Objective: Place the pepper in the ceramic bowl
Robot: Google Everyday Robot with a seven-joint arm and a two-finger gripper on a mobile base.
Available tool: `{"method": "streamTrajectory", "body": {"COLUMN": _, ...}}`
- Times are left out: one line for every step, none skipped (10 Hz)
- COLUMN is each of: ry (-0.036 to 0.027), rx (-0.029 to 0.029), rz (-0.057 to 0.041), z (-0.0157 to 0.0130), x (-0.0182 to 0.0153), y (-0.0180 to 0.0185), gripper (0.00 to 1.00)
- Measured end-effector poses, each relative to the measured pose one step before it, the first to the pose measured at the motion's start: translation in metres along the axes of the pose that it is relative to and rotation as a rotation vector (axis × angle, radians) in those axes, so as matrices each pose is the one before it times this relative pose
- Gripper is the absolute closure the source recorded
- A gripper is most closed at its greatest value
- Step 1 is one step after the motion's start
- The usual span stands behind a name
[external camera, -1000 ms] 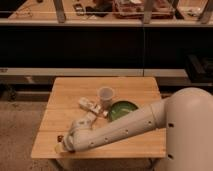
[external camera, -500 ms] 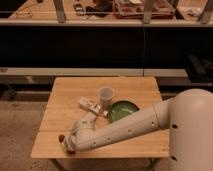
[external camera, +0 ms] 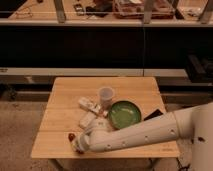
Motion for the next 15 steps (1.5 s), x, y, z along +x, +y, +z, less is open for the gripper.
{"method": "streamTrajectory", "body": {"ry": 0.00303, "rx": -0.00371, "rz": 0.04325, "z": -0.00706, "x": -0.00923, "y": 0.01613, "gripper": 1.00}}
{"method": "streamTrajectory", "body": {"ry": 0.00049, "rx": -0.00318, "rz": 0.04654, "z": -0.00491, "x": -0.00777, "y": 0.01608, "gripper": 1.00}}
{"method": "streamTrajectory", "body": {"ry": 0.00316, "rx": -0.00023, "rz": 0.04729, "z": -0.00507, "x": -0.00423, "y": 0.01479, "gripper": 1.00}}
{"method": "streamTrajectory", "body": {"ry": 0.00775, "rx": 0.00353, "rz": 0.04442, "z": -0.00528, "x": -0.00015, "y": 0.01283, "gripper": 1.00}}
{"method": "streamTrajectory", "body": {"ry": 0.01412, "rx": -0.00855, "rz": 0.04490, "z": -0.00905, "x": 0.00429, "y": 0.01775, "gripper": 1.00}}
{"method": "streamTrajectory", "body": {"ry": 0.01181, "rx": -0.00505, "rz": 0.03159, "z": -0.00754, "x": 0.00551, "y": 0.01224, "gripper": 1.00}}
{"method": "streamTrajectory", "body": {"ry": 0.01981, "rx": 0.00867, "rz": 0.03254, "z": -0.00931, "x": 0.00996, "y": 0.00939, "gripper": 1.00}}
{"method": "streamTrajectory", "body": {"ry": 0.01929, "rx": 0.00838, "rz": 0.02360, "z": -0.00797, "x": 0.00785, "y": 0.00637, "gripper": 1.00}}
{"method": "streamTrajectory", "body": {"ry": 0.02253, "rx": 0.00994, "rz": 0.02041, "z": -0.00837, "x": 0.00827, "y": 0.00454, "gripper": 1.00}}
{"method": "streamTrajectory", "body": {"ry": 0.02346, "rx": 0.01254, "rz": 0.01944, "z": -0.00833, "x": 0.01013, "y": 0.00423, "gripper": 1.00}}
{"method": "streamTrajectory", "body": {"ry": 0.01594, "rx": 0.00951, "rz": 0.01419, "z": -0.00547, "x": 0.00665, "y": 0.00245, "gripper": 1.00}}
{"method": "streamTrajectory", "body": {"ry": 0.02665, "rx": 0.01487, "rz": 0.02199, "z": -0.00787, "x": 0.00960, "y": 0.00477, "gripper": 1.00}}
{"method": "streamTrajectory", "body": {"ry": 0.03748, "rx": 0.03123, "rz": 0.03167, "z": -0.00893, "x": 0.01253, "y": 0.00365, "gripper": 1.00}}
{"method": "streamTrajectory", "body": {"ry": 0.03124, "rx": 0.02772, "rz": 0.03386, "z": -0.00699, "x": 0.01055, "y": 0.00359, "gripper": 1.00}}
{"method": "streamTrajectory", "body": {"ry": 0.02402, "rx": 0.02427, "rz": 0.02983, "z": -0.00508, "x": 0.00795, "y": 0.00257, "gripper": 1.00}}
